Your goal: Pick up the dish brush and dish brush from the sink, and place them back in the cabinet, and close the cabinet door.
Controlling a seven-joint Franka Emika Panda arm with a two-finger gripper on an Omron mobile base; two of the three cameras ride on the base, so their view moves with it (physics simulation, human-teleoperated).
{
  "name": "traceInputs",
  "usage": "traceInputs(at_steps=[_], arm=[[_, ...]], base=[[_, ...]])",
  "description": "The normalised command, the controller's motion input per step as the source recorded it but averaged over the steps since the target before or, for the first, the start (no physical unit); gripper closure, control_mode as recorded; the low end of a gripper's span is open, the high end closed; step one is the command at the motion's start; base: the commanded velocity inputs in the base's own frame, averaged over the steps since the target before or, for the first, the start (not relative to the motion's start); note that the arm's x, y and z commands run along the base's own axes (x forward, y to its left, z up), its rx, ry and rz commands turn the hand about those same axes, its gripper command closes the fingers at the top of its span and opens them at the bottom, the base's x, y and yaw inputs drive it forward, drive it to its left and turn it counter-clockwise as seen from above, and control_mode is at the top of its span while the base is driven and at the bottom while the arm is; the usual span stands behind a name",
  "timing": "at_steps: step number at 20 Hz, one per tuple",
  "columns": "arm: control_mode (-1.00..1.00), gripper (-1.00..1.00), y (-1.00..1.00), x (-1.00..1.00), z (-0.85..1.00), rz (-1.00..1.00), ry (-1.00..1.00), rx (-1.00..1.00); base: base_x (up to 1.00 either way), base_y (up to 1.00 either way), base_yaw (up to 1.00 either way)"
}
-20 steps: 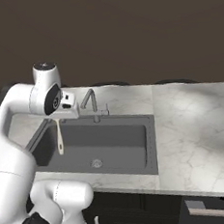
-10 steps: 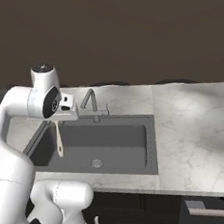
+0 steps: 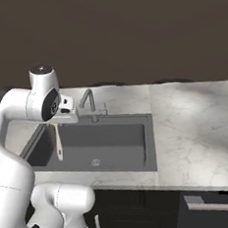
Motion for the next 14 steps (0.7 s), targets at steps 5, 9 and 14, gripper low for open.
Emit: traceInputs(at_steps=[5,9,14], arm=[[1.00,1.00,0.00,0.00,0.00,0.00,0.00,0.00],[1.00,1.00,0.00,0.00,0.00,0.00,0.00,0.00],[1.00,1.00,0.00,0.00,0.00,0.00,0.00,0.00]], base=[[-0.48,-0.24,-0.33],[-0.59,-0.32,-0.48],[-0.35,-0.26,-0.61]])
